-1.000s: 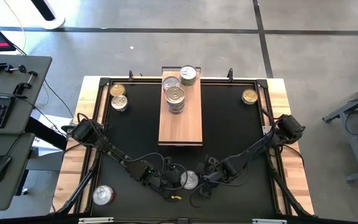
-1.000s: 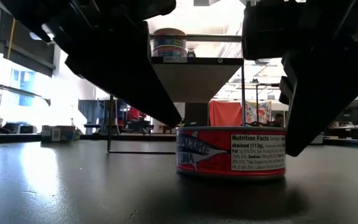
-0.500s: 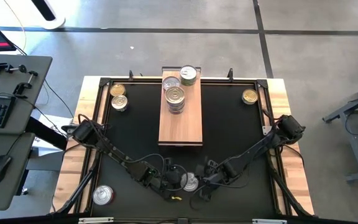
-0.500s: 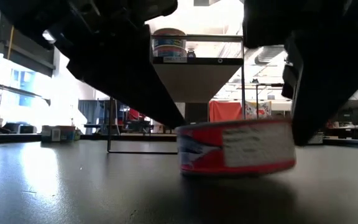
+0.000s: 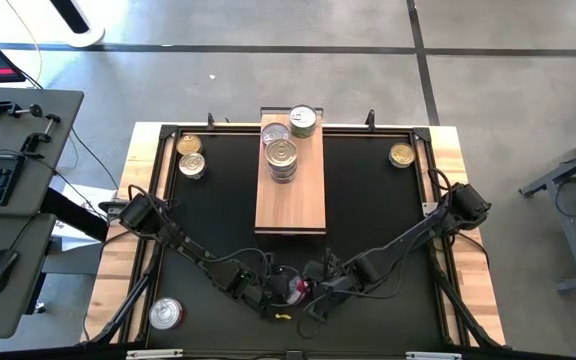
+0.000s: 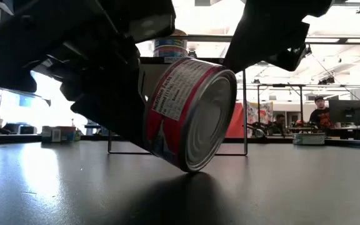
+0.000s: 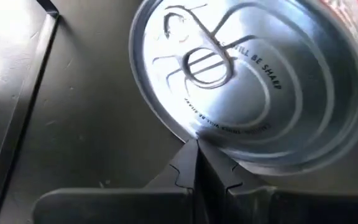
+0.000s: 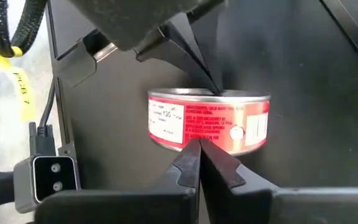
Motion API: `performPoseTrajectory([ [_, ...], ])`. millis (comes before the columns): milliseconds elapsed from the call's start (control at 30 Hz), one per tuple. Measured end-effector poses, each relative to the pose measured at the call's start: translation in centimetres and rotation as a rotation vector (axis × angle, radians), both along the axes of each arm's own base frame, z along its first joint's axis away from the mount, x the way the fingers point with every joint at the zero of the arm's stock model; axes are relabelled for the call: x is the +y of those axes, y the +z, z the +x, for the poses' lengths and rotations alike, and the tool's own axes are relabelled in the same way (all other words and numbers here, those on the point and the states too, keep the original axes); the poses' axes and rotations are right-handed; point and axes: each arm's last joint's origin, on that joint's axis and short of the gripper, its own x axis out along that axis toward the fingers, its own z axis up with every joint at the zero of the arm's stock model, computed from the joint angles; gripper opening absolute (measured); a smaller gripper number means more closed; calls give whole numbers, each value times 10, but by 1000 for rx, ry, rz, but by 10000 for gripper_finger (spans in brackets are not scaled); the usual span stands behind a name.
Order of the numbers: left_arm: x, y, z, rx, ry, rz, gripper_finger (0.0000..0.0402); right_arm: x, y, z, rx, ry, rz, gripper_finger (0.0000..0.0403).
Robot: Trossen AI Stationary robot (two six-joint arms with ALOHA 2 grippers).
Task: Stack canned seafood by type on shelf
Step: Stack the red tuna can on top of the red tuna can on the shelf
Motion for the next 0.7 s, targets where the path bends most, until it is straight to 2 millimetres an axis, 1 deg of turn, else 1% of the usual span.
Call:
performPoseTrajectory([
  [167,0,0,0,-2,1,0,0,-4,0,3,-8,-6,-2,0],
  [400,-1,1,2,-24,10,-16,0,-9,4,13,-81,8,7,0],
  [633,-2,0,1,-23,45,-52,0,-13,4,16,-93,30,-14,0],
  [700,-1,3,-1,-9,62,-88,0,-14,6,15,-90,53,-23,0],
])
